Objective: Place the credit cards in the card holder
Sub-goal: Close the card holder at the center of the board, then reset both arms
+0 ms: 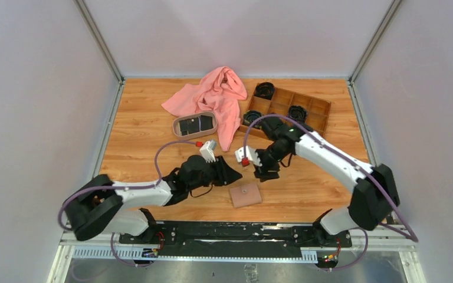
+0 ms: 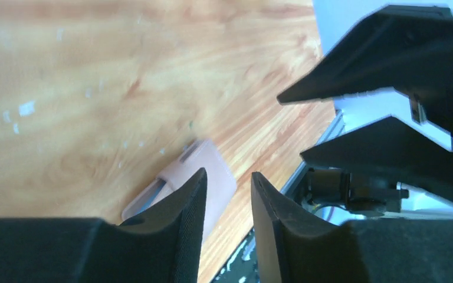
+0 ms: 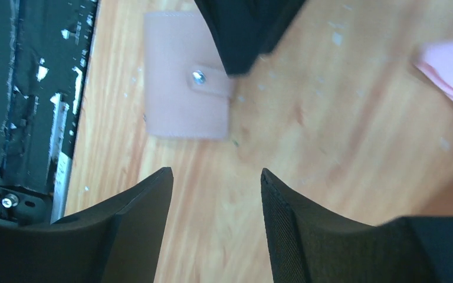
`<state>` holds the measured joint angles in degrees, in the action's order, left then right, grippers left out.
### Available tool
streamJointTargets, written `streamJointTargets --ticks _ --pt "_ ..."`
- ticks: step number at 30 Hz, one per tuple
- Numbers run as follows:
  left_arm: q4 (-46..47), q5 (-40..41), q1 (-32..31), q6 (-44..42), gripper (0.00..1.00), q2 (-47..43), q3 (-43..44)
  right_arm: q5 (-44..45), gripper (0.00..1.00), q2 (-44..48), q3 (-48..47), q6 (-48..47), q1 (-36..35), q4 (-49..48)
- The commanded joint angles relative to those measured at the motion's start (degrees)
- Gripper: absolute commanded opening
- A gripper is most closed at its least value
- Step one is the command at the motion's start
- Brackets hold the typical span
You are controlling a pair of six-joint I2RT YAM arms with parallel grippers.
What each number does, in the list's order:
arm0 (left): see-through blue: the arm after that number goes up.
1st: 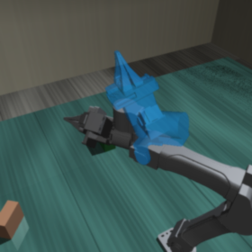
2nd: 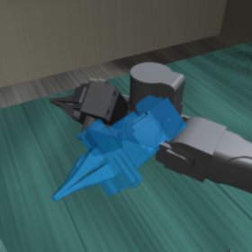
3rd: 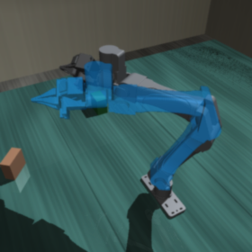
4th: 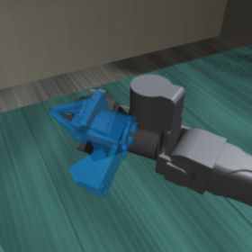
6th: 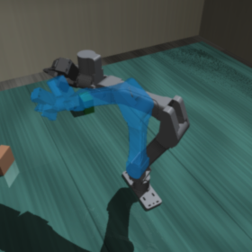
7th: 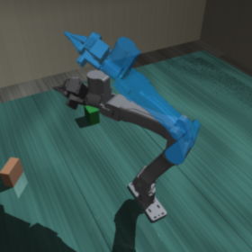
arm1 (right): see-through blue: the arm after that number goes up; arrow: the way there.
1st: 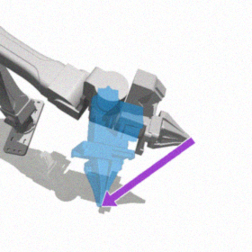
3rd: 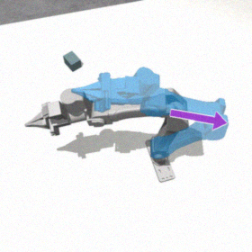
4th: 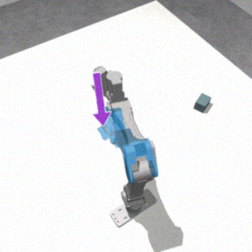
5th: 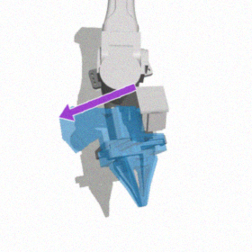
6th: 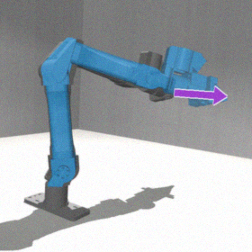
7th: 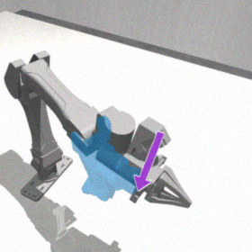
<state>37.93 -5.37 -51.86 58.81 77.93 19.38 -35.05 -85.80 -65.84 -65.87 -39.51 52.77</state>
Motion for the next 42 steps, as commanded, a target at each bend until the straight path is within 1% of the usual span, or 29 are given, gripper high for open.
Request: streamJointTargets --ticks 1,3,5,6,7,8,9,10,11,13,16,19,23,30,42 --pt "-18.9 2.0 0.9 -15.8 0.4 -11.6 6.6 1.1 0.63 10.0 -1.0 6.4 7.8 3.1" --pt "-27.4 3.6 0.9 -21.9 0.48 -16.7 10.3 0.8 0.67 14.6 -1.4 9.9 13.5 2.9" --pt "-36.0 5.2 1.1 -28.0 0.61 -21.3 15.7 -1.0 0.75 18.8 -2.3 12.6 20.1 2.9" --pt "-41.6 7.2 1.2 -31.1 0.72 -23.9 18.6 -2.6 0.84 20.8 -2.9 14.3 23.8 2.8" --pt "-46.5 8.6 1.3 -34.0 0.81 -25.3 21.7 -4.3 0.95 22.5 -3.5 15.5 27.1 2.8" --pt "-50.5 9.5 1.6 -36.6 0.89 -26.7 24.7 -6.2 0.99 24.2 -4.1 16.8 30.6 2.8" --pt "-54.4 10.1 1.8 -38.9 0.96 -27.8 27.8 -7.0 1.0 25.7 -4.5 19.3 33.2 2.1" --pt "-57.8 10.7 2.1 -40.7 1.0 -28.7 30.7 -5.5 1.0 27.3 -4.2 24.7 34.8 0.0" --pt "-61.4 11.0 2.5 -42.3 1.0 -29.5 33.4 -2.2 1.0 28.9 -4.3 29.5 35.2 -2.9" --pt "-66.1 11.6 3.2 -44.2 1.0 -30.8 38.2 2.1 1.0 32.3 -3.7 36.2 35.5 -5.8" --pt "-70.9 13.3 3.7 -45.3 1.0 -32.6 43.8 4.4 1.0 37.7 -2.6 40.8 35.6 -8.4" --pt "-73.2 14.1 3.7 -44.9 1.0 -35.4 46.3 4.9 1.0 38.9 -4.0 44.8 35.6 -8.1" --pt "-73.7 13.9 3.7 -42.5 1.0 -41.2 44.6 6.1 1.0 39.8 -6.3 48.7 35.6 -7.7" --pt "-75.0 16.2 3.8 -39.4 1.0 -50.7 42.5 4.5 1.0 40.1 -10.4 51.2 35.6 -6.3" --pt "-76.7 16.7 3.7 -38.5 1.0 -54.9 40.5 4.5 1.0 41.3 -10.6 52.6 36.2 -5.9"
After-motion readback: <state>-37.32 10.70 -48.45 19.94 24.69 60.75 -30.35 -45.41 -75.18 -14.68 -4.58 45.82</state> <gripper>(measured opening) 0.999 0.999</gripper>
